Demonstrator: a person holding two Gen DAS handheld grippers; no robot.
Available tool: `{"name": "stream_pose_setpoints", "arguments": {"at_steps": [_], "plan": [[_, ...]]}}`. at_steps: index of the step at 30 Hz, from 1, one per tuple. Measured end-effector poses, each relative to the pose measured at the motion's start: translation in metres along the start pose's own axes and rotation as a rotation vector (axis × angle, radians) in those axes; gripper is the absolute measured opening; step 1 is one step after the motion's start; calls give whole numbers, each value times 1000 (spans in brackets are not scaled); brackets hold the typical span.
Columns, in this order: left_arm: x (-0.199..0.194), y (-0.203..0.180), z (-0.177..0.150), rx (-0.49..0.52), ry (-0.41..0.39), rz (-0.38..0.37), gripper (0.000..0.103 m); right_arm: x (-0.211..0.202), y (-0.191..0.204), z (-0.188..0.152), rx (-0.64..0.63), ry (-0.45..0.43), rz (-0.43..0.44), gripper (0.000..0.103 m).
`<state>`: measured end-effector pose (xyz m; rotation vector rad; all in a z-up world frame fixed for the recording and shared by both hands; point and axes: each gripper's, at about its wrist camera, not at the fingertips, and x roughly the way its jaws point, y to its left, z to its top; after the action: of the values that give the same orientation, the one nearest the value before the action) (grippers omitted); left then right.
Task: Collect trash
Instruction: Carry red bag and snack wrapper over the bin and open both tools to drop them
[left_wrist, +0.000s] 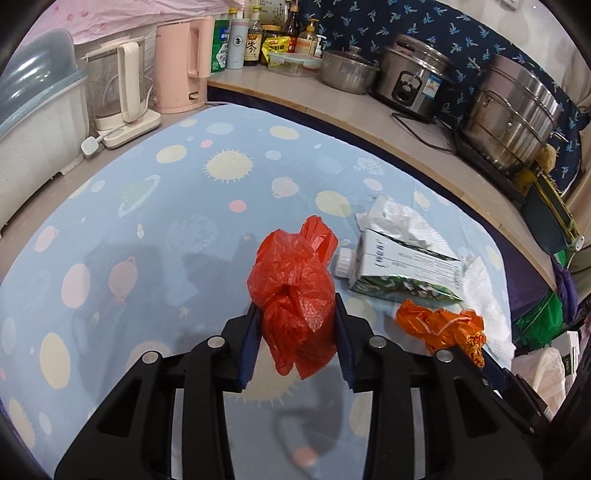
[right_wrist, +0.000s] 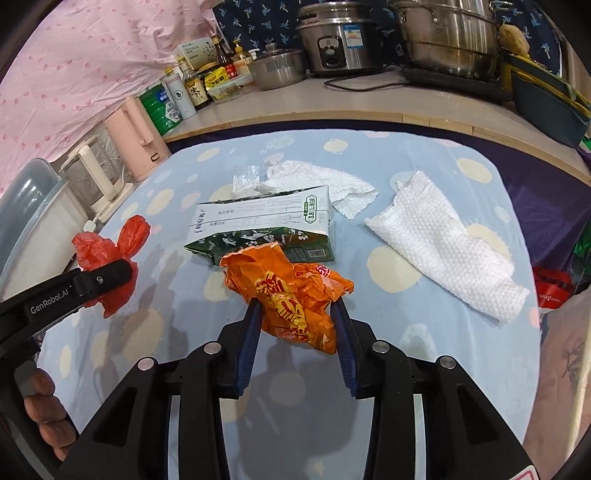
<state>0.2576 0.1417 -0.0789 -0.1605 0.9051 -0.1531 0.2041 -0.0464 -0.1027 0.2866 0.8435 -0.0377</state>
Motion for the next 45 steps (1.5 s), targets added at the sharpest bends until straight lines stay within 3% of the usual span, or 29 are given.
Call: {"name": "stream_pose_setpoints", "arguments": {"at_steps": [11,23,45], "plan": [[-53,-43,-30,72,-24,-53,34,-73,-28,-17,53,-87,-8,35],[-98,-114,-71,194,-40,-113,34,-148,-92,-43,161,-169,-65,35],[-128,-238,-142,423,-10,-226,34,-222,-206,-95,353,-236,-189,35]]}}
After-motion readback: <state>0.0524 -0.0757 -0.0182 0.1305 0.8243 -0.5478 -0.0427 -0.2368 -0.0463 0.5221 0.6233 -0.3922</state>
